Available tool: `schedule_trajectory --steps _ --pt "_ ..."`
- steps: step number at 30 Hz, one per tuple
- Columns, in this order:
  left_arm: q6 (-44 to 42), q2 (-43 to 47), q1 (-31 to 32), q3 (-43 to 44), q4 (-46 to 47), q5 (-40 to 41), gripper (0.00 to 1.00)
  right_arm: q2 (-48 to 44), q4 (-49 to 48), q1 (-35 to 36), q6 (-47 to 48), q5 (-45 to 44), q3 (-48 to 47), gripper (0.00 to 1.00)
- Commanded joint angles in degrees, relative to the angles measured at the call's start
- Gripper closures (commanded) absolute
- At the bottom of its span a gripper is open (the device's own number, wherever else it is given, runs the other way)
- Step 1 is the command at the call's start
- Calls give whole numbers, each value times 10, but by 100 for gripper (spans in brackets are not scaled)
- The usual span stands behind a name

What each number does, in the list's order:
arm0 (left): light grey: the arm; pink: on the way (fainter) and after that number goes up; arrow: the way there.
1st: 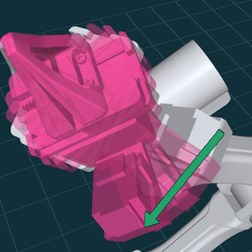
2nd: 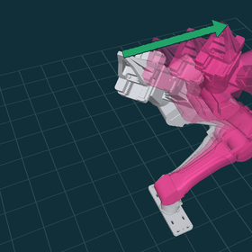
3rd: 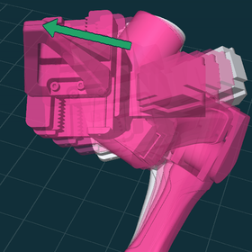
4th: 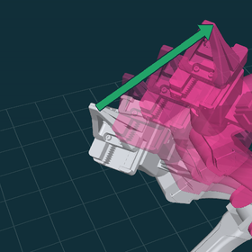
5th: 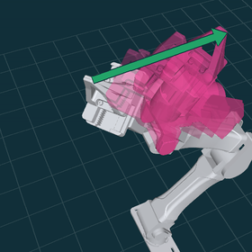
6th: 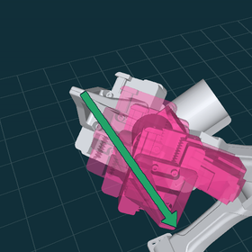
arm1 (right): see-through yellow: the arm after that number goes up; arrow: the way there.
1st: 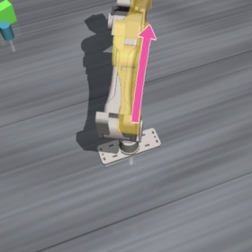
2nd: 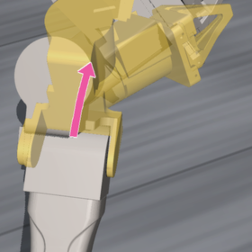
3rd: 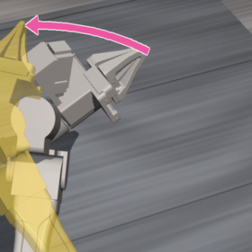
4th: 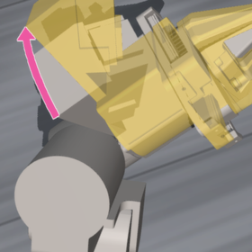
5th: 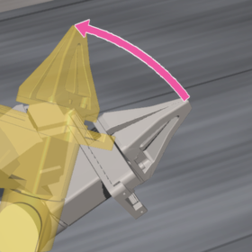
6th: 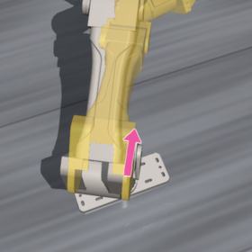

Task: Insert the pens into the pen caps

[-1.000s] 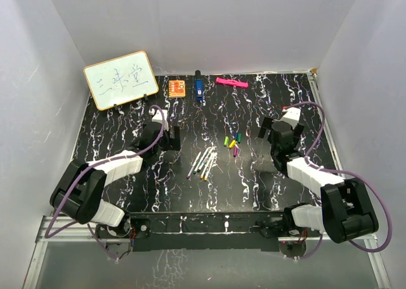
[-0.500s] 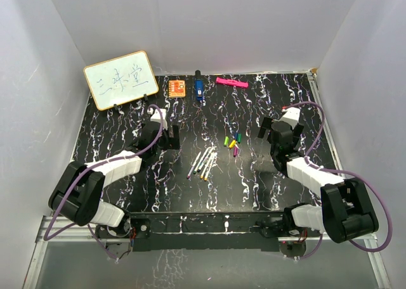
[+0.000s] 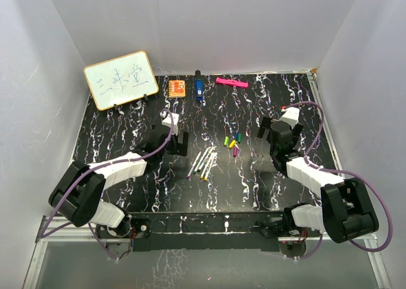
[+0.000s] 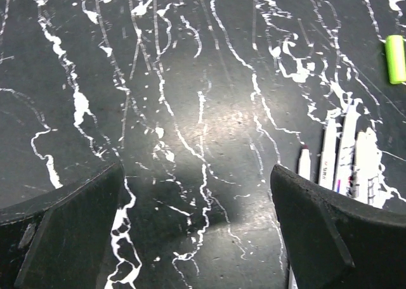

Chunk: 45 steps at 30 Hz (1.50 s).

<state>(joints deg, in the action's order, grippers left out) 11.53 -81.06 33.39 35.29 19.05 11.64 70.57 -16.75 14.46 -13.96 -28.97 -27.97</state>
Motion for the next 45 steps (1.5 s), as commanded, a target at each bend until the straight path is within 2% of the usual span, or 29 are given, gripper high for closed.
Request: schedule_trajectory --steps 1,6,14,21,30,31,33,35,37,39,40,41,42,45 --pt "-7 19 19 49 -48 -13 1 -15 2 8 -12 0 -27 2" --pt "14 7 35 92 -115 -83 1 -30 37 18 -29 8 -30 2" --pt "73 8 36 78 -166 -158 1 -74 99 48 -57 18 -14 4" --pt "106 18 38 51 -201 -156 1 -100 106 51 -61 21 -6 16" --pt "114 49 39 47 -229 -157 2 -130 98 50 -81 8 -2 18" --pt "115 58 40 44 -229 -158 2 -138 95 50 -85 3 2 20" --pt "116 74 40 37 -229 -159 3 -156 86 49 -91 -3 12 31" --pt "117 86 40 29 -223 -163 17 -175 80 49 -98 -13 22 41" --pt "117 91 40 25 -215 -171 52 -186 73 46 -102 -15 28 44" --pt "118 89 40 25 -209 -181 66 -191 69 40 -106 -7 32 48" --pt "118 85 40 28 -208 -186 72 -191 68 34 -109 1 32 59" --pt "118 81 40 29 -208 -189 76 -191 65 27 -113 9 33 79" --pt "118 76 40 32 -208 -192 77 -190 63 19 -117 16 33 84" --pt "118 68 40 38 -213 -189 77 -183 64 3 -121 26 32 79"
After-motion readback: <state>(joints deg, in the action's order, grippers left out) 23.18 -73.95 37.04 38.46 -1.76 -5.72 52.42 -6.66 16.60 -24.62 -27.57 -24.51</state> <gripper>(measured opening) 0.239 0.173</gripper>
